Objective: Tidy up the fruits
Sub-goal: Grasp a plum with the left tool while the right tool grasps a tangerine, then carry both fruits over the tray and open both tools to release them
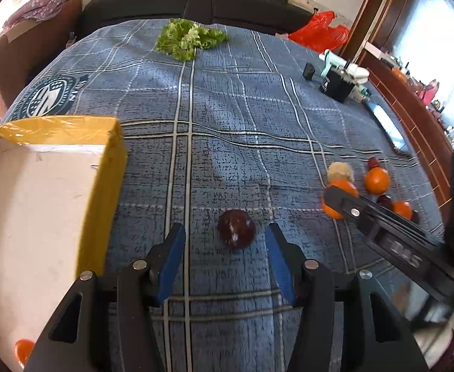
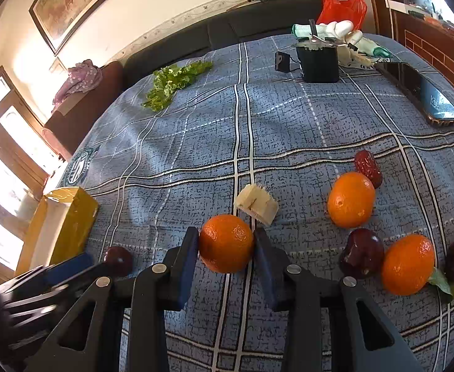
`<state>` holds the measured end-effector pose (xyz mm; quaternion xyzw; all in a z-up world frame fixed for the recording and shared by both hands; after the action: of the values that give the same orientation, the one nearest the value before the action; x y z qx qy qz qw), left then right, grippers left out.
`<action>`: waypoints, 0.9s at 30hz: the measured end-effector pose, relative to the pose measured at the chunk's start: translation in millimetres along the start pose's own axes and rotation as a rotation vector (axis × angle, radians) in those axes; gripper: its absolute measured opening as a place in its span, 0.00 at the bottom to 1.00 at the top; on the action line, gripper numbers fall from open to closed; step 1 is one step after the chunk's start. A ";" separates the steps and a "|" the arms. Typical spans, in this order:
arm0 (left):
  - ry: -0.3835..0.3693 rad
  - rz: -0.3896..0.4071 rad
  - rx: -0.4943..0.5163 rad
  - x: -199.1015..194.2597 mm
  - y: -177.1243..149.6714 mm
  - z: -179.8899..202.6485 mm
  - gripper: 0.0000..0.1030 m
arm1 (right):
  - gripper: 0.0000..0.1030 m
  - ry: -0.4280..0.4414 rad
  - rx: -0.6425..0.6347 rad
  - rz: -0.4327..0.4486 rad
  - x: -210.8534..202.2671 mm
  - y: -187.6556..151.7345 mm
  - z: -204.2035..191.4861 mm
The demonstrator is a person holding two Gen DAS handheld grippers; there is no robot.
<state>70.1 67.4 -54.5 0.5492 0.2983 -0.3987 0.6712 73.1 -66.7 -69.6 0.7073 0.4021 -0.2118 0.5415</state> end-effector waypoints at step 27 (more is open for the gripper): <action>0.098 0.335 -0.114 -156.7 -9.4 -81.5 0.25 | 0.38 0.087 -0.196 0.159 -55.2 2.7 -77.5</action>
<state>-13.9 178.6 54.3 0.5708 0.2574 -0.2366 0.7429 32.3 -13.1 -2.3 0.6892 0.3867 -0.0970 0.6050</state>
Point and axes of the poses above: each gripper's, at about its wrist camera, not at the fingertips, and x roughly the way its jaws point, z to its right, y to its top, the point moved 9 cm from there along x, roughly the way its jaws point, and after that the axes turned 6 degrees about -x, right-handed, at the moved point
